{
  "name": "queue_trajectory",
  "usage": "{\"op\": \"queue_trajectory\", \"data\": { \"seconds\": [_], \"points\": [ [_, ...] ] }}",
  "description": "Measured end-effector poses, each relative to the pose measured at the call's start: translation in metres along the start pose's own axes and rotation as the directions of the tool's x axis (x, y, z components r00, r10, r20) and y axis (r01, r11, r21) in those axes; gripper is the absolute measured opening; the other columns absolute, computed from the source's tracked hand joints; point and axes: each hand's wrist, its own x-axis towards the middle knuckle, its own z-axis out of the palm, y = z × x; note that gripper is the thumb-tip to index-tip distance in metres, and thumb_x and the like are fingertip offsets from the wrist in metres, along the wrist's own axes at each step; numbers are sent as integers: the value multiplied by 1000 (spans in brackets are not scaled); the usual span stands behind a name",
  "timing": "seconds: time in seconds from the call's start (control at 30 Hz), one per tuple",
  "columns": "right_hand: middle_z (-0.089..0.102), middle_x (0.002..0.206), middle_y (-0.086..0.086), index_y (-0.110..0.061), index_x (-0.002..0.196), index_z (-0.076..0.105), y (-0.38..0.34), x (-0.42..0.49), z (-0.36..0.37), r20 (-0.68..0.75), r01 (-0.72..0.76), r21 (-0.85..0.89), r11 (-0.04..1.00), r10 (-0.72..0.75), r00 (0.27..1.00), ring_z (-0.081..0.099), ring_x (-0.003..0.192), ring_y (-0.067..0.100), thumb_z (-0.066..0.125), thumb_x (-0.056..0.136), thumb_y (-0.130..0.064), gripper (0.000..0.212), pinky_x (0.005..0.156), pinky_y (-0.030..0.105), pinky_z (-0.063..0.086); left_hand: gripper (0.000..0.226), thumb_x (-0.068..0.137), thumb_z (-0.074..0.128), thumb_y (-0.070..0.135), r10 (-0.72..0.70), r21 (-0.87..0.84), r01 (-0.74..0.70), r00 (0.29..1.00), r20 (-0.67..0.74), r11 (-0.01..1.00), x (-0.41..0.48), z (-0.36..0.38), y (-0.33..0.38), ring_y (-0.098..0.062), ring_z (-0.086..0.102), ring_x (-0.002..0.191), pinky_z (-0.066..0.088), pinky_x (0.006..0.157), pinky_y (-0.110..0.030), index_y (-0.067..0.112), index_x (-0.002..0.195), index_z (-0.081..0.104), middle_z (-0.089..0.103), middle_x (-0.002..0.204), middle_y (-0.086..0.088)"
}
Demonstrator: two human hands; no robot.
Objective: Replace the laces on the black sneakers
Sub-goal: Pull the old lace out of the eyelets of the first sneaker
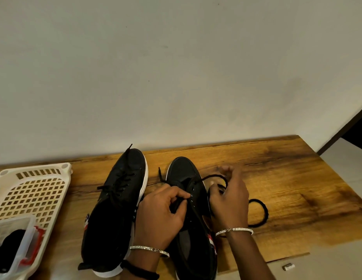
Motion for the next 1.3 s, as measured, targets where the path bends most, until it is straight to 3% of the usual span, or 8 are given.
{"op": "queue_trajectory", "data": {
  "seconds": [0.3,0.37,0.5,0.7,0.93,1.03,1.17,1.3],
  "points": [
    [69,82,-9,-22,83,69,5,-2,13,99,296,-186,937,-282,954,66,79,15,78,81,-5,19,74,33,54,23,73,82,19,-5,2,5,1000,5,1000,0,0,0,-3,57,67,50,54,-25,38,84,75,58,69,16],
    [69,75,-10,-21,84,67,4,-3,11,22,214,-138,967,-213,977,66,71,12,74,85,-4,18,62,18,45,23,73,83,18,-10,2,10,1000,1,1000,0,0,0,-3,57,66,49,53,-21,38,83,75,57,67,16],
    [73,67,-11,-23,90,55,2,-4,9,-24,-82,142,986,86,996,72,70,9,58,98,-12,14,74,37,56,24,73,83,17,-13,-1,13,1000,-5,1000,0,0,-1,-4,58,65,50,54,-22,37,83,75,58,67,16],
    [76,78,16,-11,100,52,-9,6,-3,265,-574,708,411,599,756,75,65,24,46,105,-9,8,85,44,59,24,73,83,17,-5,-21,5,1000,-11,1000,0,2,-2,-4,59,65,53,55,-30,37,83,75,60,69,16],
    [76,87,19,-14,97,48,-15,10,-13,290,-502,821,272,559,777,76,70,24,41,108,-10,14,62,35,61,18,77,82,20,6,-62,-7,1000,-13,998,0,-1,0,3,64,78,54,63,-23,34,81,72,68,81,24],
    [74,90,18,-14,93,51,-16,9,-9,313,-512,785,349,491,813,73,71,20,51,102,-5,13,63,30,60,18,80,75,26,54,-50,-53,998,23,997,0,-1,2,1,64,83,56,66,-26,39,93,71,67,87,22],
    [72,81,-1,-27,106,60,-3,11,-7,166,-370,553,746,337,927,71,81,19,71,85,3,39,77,34,57,42,83,76,26,103,12,-105,988,113,994,1,-2,2,0,61,84,53,67,-22,50,116,66,63,89,19],
    [72,93,-10,-27,102,75,4,11,-11,219,-75,143,987,42,975,66,87,-3,81,80,-7,30,75,9,48,40,84,75,28,105,54,-115,980,168,992,3,0,4,-2,55,81,51,63,-24,54,112,66,54,81,17]
  ]
}}
